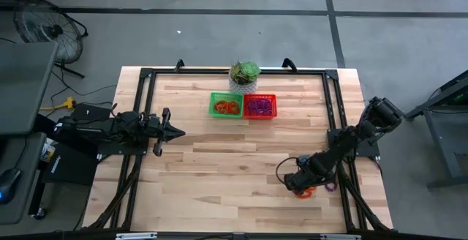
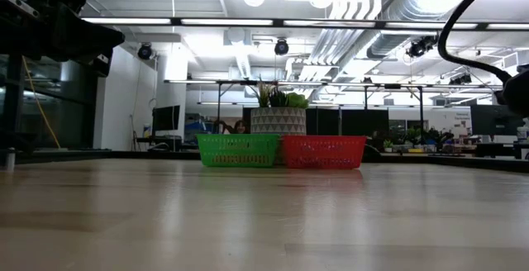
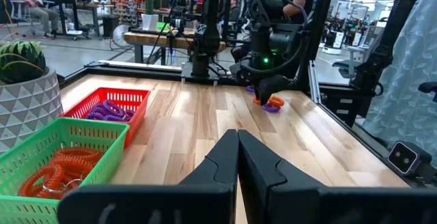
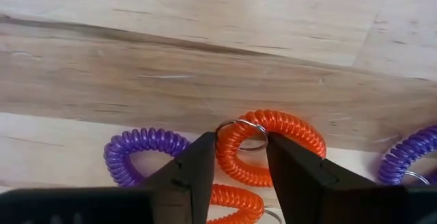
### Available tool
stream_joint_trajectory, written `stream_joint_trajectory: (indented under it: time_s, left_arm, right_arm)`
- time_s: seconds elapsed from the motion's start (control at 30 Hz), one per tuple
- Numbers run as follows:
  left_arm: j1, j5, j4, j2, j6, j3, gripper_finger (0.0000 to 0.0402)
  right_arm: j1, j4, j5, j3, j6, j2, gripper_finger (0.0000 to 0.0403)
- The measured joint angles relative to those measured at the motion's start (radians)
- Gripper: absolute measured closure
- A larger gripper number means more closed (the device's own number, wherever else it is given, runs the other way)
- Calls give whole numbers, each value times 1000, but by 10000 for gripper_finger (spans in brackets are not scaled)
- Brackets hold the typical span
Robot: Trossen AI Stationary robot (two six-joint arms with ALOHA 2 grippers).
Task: Sort spring keychains
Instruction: Put the orange spring keychain into the green bin
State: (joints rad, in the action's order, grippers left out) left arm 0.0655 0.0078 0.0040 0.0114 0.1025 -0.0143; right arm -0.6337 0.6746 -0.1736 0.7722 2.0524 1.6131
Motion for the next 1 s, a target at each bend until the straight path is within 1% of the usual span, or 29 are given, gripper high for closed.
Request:
stream_joint_trajectory:
  time_s: [0.2, 0.33, 0.57, 0.7, 1.0]
  left_arm:
    - [0, 0, 0, 0, 0, 0, 401]
    - [0, 0, 0, 0, 0, 0, 401]
    - [0, 0, 0, 0, 0, 0, 401]
    - [0, 0, 0, 0, 0, 0, 401]
    - [0, 0, 0, 0, 0, 0, 401]
  right_arm:
    - [9, 1, 2, -1, -11, 1, 310]
    - [11, -3, 24, -1, -11, 2, 340]
    - [12, 0, 37, -2, -18, 2, 379]
    - [16, 2, 37, -3, -37, 2, 386]
    - [19, 9, 47, -3, -56, -24, 390]
